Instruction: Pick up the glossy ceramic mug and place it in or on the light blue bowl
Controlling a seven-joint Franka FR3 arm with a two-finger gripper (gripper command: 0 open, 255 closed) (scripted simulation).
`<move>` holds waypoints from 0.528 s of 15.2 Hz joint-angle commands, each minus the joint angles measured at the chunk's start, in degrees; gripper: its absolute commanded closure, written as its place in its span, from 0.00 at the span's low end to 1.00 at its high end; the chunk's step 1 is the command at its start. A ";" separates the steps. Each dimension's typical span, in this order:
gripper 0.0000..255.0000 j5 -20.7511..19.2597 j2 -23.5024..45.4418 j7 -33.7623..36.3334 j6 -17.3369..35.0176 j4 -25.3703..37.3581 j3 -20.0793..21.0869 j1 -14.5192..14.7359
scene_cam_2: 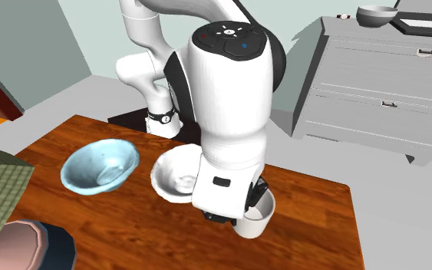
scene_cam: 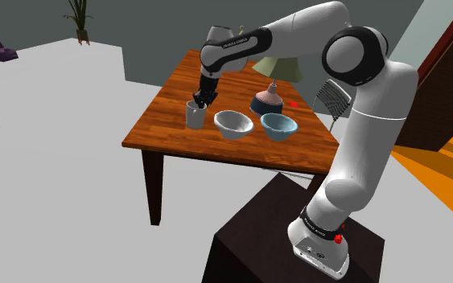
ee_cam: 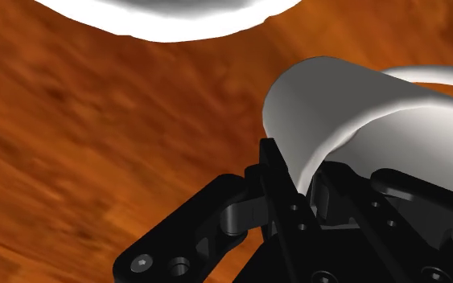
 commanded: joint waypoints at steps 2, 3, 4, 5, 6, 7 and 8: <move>1.00 -0.14 -0.72 0.16 -1.95 1.26 -0.03 0.00; 1.00 -0.18 -0.95 0.22 -2.65 1.73 -0.05 0.00; 1.00 -0.23 -1.18 0.28 -3.36 2.21 -0.06 0.00; 1.00 -0.28 -1.40 0.34 -4.07 2.70 -0.07 0.00; 1.00 -0.32 -1.60 0.40 -4.78 3.21 -0.07 0.00; 1.00 -0.36 -1.80 0.46 -5.50 3.74 -0.08 0.00; 1.00 -0.40 -1.98 0.51 -6.22 4.28 -0.09 0.00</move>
